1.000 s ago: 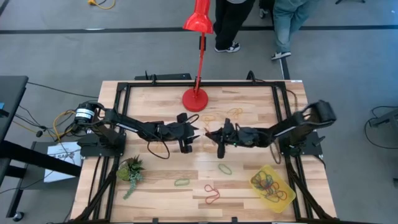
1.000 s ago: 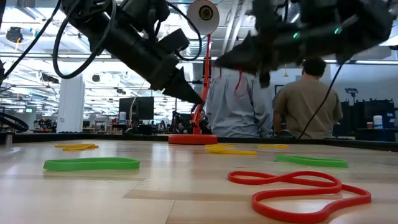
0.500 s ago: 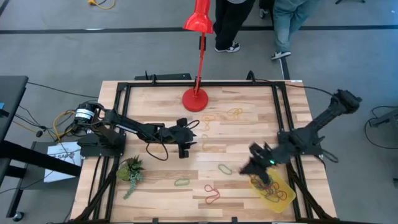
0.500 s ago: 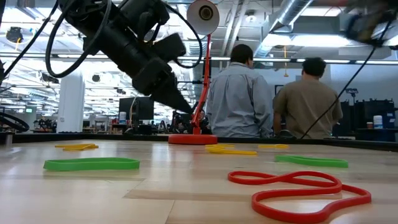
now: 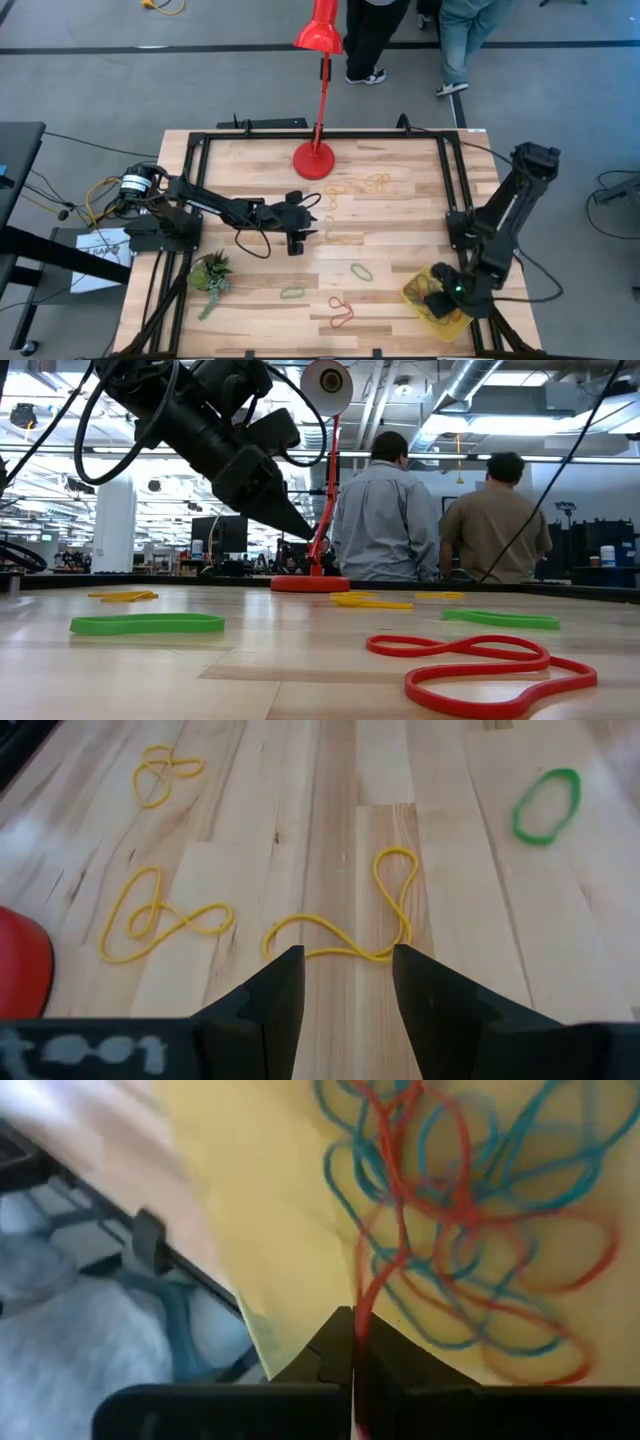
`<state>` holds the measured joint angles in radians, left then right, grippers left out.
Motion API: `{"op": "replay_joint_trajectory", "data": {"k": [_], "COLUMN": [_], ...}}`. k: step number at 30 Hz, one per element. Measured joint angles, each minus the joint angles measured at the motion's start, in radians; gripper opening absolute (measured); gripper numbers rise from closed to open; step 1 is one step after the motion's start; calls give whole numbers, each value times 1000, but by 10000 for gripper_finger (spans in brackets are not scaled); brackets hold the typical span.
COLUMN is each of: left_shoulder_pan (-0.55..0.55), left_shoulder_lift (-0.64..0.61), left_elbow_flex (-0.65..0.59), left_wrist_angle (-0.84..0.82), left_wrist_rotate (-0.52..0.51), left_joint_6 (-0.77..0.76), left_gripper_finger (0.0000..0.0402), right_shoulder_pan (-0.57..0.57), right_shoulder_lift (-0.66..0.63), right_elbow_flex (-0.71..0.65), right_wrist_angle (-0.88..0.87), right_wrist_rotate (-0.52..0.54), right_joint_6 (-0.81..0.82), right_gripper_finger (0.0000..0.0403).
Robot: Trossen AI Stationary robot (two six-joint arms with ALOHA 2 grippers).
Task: Pick and place rubber bands into bin
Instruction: Put the red rubber band into the container
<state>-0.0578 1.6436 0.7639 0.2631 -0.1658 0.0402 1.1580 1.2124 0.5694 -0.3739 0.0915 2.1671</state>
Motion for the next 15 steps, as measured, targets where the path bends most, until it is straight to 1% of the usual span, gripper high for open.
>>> {"op": "replay_joint_trajectory", "data": {"k": [4,7,11,15], "left_shoulder_pan": [1,1,1,1], "left_shoulder_lift": [0,0,0,0], "left_elbow_flex": [0,0,0,0], "left_wrist_angle": [15,44,63,67], "left_wrist_rotate": [-4,-4,-4,-4], "left_joint_6": [1,8,10,13], "left_gripper_finger": [145,145,145,145], "right_shoulder_pan": [-11,-29,-35,-52], "right_shoulder_lift": [67,84,94,103], "right_elbow_flex": [0,0,-2,-1], "right_wrist_angle": [139,194,166,112], "right_wrist_rotate": [-14,-46,-92,-94], "right_joint_6": [-19,-21,-22,-28], "right_gripper_finger": [0,0,0,0]}}
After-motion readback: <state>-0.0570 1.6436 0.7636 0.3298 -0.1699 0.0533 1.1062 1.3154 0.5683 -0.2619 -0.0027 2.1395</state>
